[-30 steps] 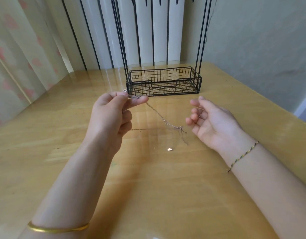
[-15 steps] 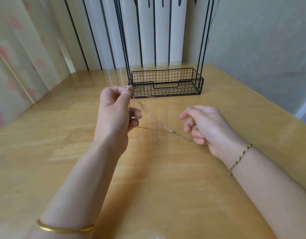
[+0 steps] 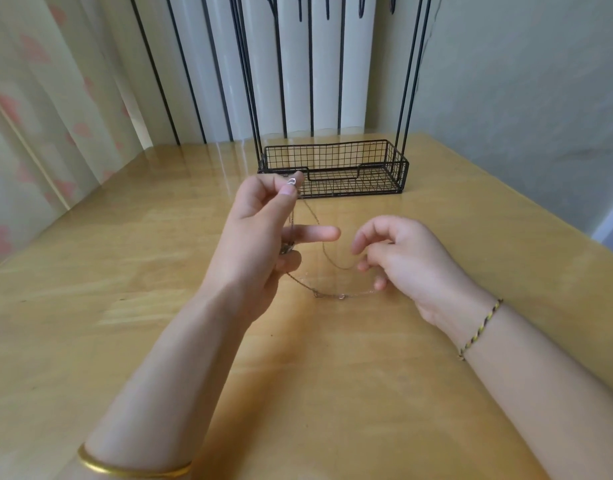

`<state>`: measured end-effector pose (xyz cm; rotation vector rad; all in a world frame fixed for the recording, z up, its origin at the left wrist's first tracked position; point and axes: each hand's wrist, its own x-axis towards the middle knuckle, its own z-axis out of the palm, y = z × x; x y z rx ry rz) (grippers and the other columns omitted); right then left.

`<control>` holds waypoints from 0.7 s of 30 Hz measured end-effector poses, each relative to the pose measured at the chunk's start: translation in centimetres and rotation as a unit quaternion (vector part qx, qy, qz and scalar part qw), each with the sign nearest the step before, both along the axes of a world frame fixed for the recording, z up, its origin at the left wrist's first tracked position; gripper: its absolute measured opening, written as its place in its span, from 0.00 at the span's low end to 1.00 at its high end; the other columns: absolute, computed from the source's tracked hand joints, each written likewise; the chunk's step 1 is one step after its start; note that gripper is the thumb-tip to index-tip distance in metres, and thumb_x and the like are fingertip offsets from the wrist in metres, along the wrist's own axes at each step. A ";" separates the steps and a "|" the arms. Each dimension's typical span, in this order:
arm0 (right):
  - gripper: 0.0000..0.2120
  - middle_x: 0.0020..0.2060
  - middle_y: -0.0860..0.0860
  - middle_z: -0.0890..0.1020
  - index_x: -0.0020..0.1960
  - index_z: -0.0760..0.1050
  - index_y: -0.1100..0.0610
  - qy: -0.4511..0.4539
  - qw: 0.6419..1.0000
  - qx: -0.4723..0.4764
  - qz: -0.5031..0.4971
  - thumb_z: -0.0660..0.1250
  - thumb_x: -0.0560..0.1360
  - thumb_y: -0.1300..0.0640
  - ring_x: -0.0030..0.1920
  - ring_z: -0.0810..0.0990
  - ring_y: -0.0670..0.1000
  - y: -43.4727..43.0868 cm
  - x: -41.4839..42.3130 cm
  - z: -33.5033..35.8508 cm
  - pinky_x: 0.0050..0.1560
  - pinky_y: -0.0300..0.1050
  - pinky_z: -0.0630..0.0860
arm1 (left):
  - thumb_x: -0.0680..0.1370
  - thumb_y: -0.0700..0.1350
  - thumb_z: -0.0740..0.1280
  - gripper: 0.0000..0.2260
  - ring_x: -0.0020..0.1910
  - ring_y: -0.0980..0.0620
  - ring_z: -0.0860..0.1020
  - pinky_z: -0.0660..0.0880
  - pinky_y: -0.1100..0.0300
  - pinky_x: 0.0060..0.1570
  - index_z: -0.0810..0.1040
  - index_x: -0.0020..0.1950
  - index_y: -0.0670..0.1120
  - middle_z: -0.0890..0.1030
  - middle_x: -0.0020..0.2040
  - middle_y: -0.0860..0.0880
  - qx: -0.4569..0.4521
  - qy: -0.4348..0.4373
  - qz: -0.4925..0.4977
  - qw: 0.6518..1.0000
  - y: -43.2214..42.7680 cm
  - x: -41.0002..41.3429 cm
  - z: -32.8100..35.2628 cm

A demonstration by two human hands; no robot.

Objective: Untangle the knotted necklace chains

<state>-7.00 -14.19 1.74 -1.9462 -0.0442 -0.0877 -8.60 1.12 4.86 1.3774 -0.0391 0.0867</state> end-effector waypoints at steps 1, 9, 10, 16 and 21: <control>0.17 0.32 0.44 0.77 0.35 0.77 0.53 -0.013 0.999 -0.036 0.006 0.57 0.73 0.71 0.29 0.72 0.43 0.0 -0.1 0.0 0.27 0.33 0.68 | 0.83 0.44 0.58 0.08 0.32 0.51 0.82 0.53 0.69 0.16 0.68 0.44 0.48 0.76 0.64 0.55 -0.006 0.003 -0.006 1.000 0.0 -0.1 0.0; 0.15 0.45 0.45 0.76 0.34 0.81 0.50 -0.031 0.974 -0.225 0.014 0.65 0.70 0.41 0.53 0.74 0.51 0.6 0.0 -0.5 0.53 0.49 0.72 | 0.82 0.42 0.59 0.08 0.29 0.53 0.80 0.53 0.70 0.16 0.68 0.43 0.49 0.77 0.64 0.53 -0.054 0.003 -0.040 0.998 0.0 -0.1 0.3; 0.18 0.44 0.45 0.76 0.34 0.81 0.49 -0.028 0.966 -0.256 0.012 0.64 0.68 0.36 0.52 0.72 0.50 0.7 -0.1 -0.6 0.50 0.48 0.71 | 0.82 0.42 0.59 0.08 0.29 0.53 0.80 0.53 0.70 0.16 0.68 0.43 0.49 0.77 0.64 0.53 -0.056 0.001 -0.042 0.998 0.0 -0.2 0.3; 0.12 0.46 0.44 0.77 0.30 0.76 0.45 -0.041 0.946 -0.321 0.028 0.71 0.69 0.43 0.56 0.69 0.50 1.0 -0.4 -0.6 0.49 0.44 0.68 | 0.82 0.42 0.58 0.08 0.27 0.54 0.78 0.53 0.70 0.16 0.68 0.43 0.48 0.77 0.64 0.52 -0.054 -0.009 -0.036 0.998 0.1 -0.1 0.3; 0.08 0.41 0.45 0.79 0.32 0.82 0.46 -0.055 0.991 -0.118 0.041 0.71 0.70 0.49 0.58 0.73 0.54 0.6 0.1 -0.8 0.61 0.52 0.70 | 0.82 0.42 0.59 0.08 0.27 0.53 0.79 0.54 0.69 0.16 0.69 0.43 0.48 0.77 0.63 0.52 -0.023 0.012 -0.021 0.999 0.2 0.3 -0.1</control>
